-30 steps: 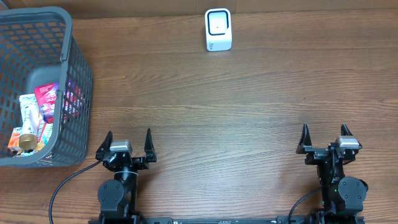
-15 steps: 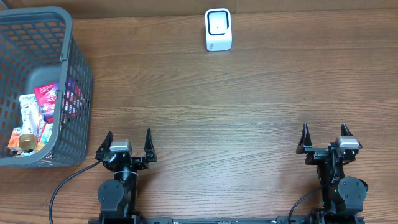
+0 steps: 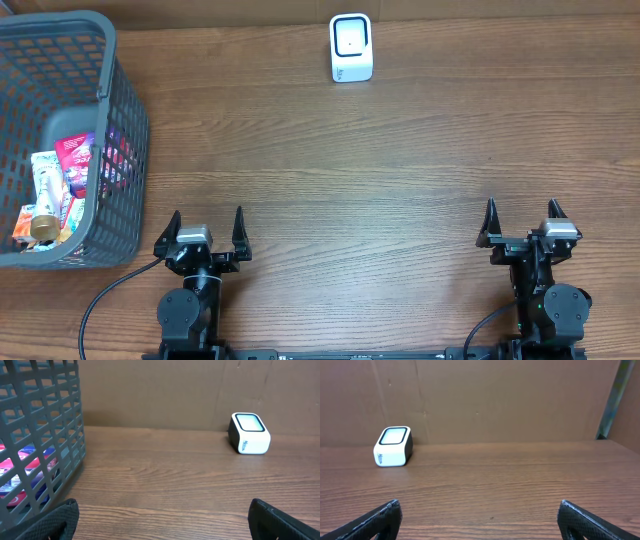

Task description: Scan the item barcode

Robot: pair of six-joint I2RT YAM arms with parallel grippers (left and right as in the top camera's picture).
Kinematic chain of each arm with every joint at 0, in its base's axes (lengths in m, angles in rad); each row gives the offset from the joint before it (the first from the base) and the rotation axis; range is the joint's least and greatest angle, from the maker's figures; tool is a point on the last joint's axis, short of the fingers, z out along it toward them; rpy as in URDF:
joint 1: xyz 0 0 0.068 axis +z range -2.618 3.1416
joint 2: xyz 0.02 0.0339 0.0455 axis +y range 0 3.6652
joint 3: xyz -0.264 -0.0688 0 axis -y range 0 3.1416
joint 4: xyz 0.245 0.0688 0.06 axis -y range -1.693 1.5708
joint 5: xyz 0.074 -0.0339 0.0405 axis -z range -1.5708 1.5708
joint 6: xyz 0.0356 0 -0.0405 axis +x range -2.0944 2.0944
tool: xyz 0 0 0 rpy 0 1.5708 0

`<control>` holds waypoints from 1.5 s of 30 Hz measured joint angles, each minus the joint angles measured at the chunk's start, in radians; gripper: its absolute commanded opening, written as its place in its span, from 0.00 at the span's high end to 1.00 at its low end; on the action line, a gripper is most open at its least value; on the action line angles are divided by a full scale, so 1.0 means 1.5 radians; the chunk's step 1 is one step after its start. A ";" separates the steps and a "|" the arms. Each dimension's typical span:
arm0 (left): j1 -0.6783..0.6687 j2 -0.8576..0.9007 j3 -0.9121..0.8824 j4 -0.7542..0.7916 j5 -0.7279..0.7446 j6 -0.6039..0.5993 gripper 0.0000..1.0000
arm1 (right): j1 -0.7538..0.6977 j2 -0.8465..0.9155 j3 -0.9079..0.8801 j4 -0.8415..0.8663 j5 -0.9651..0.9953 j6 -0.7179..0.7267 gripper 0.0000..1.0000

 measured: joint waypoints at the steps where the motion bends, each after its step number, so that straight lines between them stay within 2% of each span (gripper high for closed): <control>1: 0.000 0.000 0.000 0.000 0.000 0.000 0.01 | 0.000 0.000 0.000 0.000 0.000 0.000 0.00; 27: 0.000 0.000 0.000 0.000 0.002 -0.001 0.01 | 0.000 0.000 0.000 0.000 0.000 0.000 0.00; 33: 0.000 0.000 0.000 0.016 0.069 -0.063 0.00 | 0.000 0.000 0.000 0.000 0.000 0.000 0.00; 36: 0.000 0.000 0.000 0.038 0.134 -0.102 0.00 | 0.000 0.000 0.000 0.000 0.000 0.000 0.00; 41: 0.000 0.000 -0.003 0.100 0.250 -0.112 0.00 | 0.000 0.000 0.000 0.000 0.000 0.000 0.00; 45: 0.000 0.000 0.016 0.116 0.293 -0.096 0.00 | 0.000 0.000 0.000 0.000 0.000 0.000 0.00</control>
